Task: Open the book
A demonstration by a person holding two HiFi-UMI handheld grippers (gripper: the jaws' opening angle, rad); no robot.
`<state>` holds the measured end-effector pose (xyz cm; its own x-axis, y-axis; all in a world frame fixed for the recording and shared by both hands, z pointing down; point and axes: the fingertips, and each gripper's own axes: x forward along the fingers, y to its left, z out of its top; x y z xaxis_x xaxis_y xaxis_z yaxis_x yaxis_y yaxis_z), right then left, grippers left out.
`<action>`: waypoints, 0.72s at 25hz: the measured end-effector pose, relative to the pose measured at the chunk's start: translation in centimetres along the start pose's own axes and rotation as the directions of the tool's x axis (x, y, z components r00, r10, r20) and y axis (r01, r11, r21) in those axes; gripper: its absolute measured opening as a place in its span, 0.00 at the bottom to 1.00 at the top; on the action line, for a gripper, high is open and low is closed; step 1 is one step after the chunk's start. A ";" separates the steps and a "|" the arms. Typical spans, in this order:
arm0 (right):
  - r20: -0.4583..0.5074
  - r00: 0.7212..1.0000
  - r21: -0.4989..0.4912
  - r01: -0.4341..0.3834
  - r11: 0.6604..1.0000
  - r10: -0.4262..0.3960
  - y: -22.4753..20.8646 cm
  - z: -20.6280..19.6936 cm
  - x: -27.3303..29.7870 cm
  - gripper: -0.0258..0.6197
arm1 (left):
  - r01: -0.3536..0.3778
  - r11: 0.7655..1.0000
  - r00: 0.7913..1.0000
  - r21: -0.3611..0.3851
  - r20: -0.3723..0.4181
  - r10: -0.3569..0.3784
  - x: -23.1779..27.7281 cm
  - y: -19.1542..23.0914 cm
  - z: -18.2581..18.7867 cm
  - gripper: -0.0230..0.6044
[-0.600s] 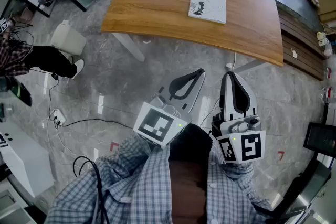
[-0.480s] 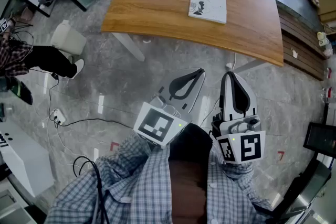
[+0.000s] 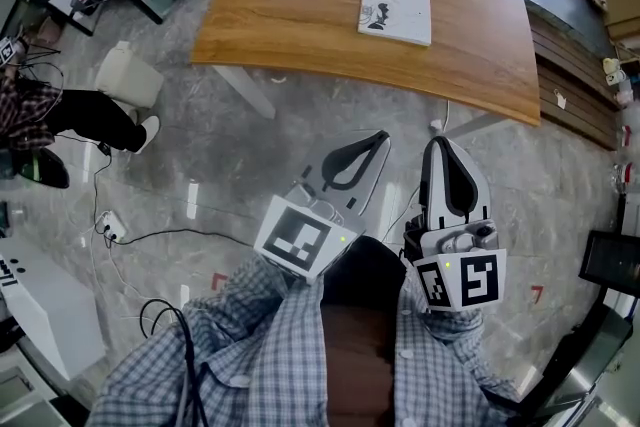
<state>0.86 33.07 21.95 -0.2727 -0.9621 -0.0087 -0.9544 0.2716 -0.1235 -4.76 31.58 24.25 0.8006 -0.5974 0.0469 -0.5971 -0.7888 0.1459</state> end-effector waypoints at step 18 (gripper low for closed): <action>-0.003 0.989 -0.023 0.148 0.989 -0.148 1.3 -1.3 -0.2 0.07 | 0.035 0.999 0.999 -0.004 -0.023 -0.035 -3.2 3.4 -1.2 0.05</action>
<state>-0.47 33.60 23.05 -0.1287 -0.9916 0.0128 -0.9868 0.1268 -0.1003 -9.32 31.01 25.74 0.8219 -0.5659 0.0649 -0.5686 -0.8085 0.1519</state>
